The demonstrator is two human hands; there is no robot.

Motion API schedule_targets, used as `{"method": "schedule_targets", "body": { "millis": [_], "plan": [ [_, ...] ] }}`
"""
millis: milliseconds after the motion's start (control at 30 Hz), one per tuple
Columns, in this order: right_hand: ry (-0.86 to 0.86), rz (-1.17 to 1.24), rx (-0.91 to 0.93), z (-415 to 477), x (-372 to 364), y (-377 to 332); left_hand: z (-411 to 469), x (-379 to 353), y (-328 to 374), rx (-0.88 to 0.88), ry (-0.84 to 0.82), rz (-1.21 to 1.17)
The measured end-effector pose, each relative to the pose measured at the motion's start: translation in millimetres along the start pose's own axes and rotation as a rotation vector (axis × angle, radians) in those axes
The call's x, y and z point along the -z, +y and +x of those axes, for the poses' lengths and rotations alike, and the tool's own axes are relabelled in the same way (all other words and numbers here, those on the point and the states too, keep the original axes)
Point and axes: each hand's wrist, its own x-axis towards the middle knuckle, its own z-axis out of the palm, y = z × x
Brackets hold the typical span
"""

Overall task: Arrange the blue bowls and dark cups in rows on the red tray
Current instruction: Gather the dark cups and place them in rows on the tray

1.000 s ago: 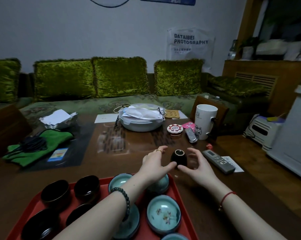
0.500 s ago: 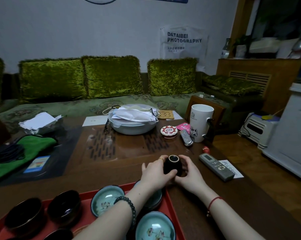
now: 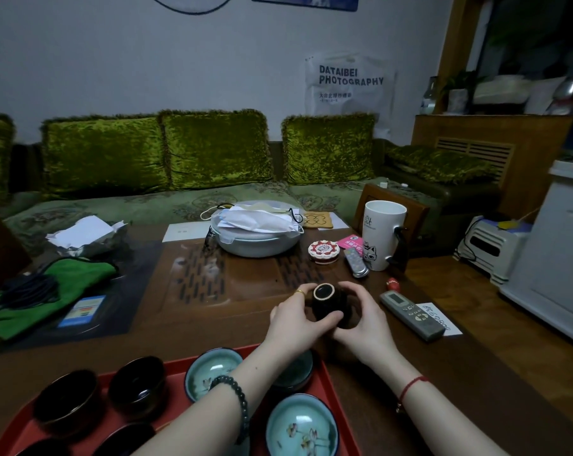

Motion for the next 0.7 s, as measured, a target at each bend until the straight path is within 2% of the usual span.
{"method": "schedule_targets", "body": {
  "millis": [367,567,700],
  "plan": [
    [-0.119,0.128,0.237,-50,-1,-79,-67,57,9,0.026,0.031,-0.285],
    [-0.214,0.399,0.207,-78,-10,-115,-112,94,16,0.104,-0.003,-0.578],
    [-0.273,0.434,0.215,-97,-18,-137,-144,113,12,0.118,-0.023,-0.626]
  ]
}}
